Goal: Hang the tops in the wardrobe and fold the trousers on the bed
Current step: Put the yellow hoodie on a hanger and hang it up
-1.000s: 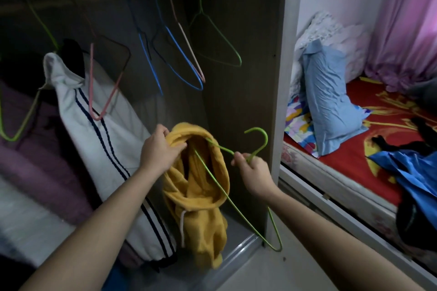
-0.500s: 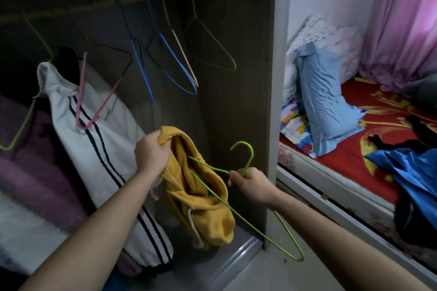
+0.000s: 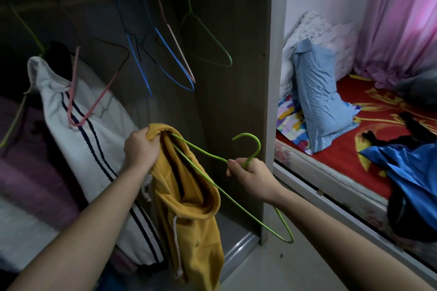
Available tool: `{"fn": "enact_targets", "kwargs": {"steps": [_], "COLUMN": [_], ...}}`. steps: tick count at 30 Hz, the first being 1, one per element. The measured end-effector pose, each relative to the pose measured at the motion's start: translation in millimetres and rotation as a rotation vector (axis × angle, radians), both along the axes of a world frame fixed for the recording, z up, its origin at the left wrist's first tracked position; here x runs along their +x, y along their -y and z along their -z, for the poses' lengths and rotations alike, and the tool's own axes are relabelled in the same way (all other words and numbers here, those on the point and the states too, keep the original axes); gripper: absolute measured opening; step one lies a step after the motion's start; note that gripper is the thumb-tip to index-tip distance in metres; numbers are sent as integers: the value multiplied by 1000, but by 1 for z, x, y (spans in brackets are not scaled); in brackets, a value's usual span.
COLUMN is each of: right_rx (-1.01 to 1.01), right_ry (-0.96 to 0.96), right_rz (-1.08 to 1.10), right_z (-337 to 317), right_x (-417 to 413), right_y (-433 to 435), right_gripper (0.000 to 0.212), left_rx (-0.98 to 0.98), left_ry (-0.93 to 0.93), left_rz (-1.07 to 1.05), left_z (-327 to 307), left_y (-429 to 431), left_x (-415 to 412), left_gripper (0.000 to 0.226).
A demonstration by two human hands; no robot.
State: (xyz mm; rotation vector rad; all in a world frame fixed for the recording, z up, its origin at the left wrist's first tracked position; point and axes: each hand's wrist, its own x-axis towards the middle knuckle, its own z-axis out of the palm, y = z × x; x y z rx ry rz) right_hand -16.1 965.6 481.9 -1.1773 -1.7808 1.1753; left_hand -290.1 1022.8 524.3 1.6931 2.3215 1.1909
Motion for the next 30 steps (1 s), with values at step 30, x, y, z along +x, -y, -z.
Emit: {"fn": "enact_targets", "kwargs": {"steps": [30], "right_rx": [-177], "right_ry": [-285], "right_rz": [286], "right_z": [-18], "right_x": [-33], "right_y": [-62], "right_gripper": [33], "left_rx": [-30], "left_ry": [319], "left_rz": [299], "left_z": [-24], "left_y": [27], "left_x": [46], "left_gripper": [8]}}
